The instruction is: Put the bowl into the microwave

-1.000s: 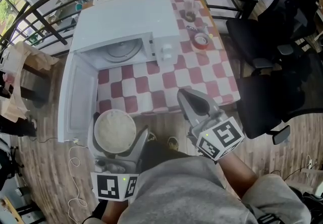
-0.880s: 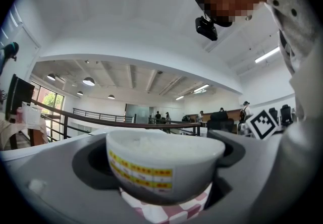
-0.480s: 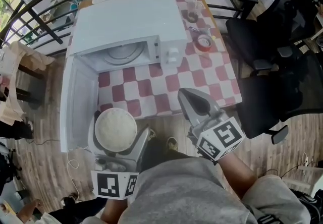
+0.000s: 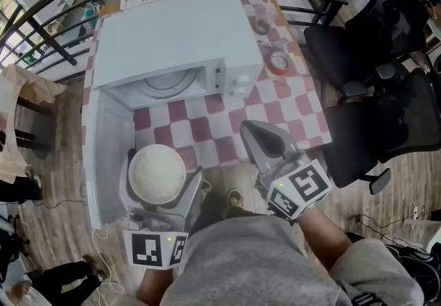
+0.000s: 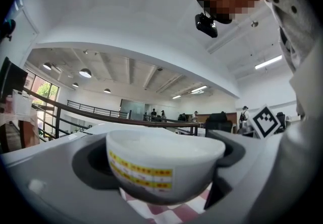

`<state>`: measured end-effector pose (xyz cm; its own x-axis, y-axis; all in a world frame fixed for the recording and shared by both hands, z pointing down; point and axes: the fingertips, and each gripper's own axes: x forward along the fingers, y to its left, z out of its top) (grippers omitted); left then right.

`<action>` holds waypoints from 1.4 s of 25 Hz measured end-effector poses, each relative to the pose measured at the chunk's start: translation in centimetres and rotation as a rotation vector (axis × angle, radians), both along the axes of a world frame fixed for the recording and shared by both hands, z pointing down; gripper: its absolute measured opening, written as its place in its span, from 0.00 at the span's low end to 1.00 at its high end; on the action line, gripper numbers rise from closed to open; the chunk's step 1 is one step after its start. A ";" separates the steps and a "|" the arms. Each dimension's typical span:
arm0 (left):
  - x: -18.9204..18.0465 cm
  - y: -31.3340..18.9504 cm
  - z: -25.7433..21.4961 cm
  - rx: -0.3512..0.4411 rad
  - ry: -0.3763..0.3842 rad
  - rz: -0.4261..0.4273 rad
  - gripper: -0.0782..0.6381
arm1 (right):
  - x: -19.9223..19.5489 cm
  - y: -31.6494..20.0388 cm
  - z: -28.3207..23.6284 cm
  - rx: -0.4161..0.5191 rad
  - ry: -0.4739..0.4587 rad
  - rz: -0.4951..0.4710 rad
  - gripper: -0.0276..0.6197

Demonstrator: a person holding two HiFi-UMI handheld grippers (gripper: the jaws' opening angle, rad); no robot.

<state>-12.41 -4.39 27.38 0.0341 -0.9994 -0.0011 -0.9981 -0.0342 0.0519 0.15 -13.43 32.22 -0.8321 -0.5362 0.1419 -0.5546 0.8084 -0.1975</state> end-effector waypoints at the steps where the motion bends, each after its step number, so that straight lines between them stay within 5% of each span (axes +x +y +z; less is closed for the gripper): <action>1: -0.2 -0.2 0.1 -0.001 0.003 0.004 0.87 | -0.3 -0.1 0.0 -0.001 0.004 0.002 0.04; 35: -7.9 -6.7 4.1 -0.036 0.063 0.093 0.87 | -8.2 -3.4 1.5 -0.003 0.054 0.076 0.04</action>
<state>-20.34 -11.09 31.47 0.1279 -0.9913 0.0297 -0.9854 -0.1237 0.1170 -8.04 -16.87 33.68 -0.7798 -0.5974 0.1871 -0.6245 0.7627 -0.1682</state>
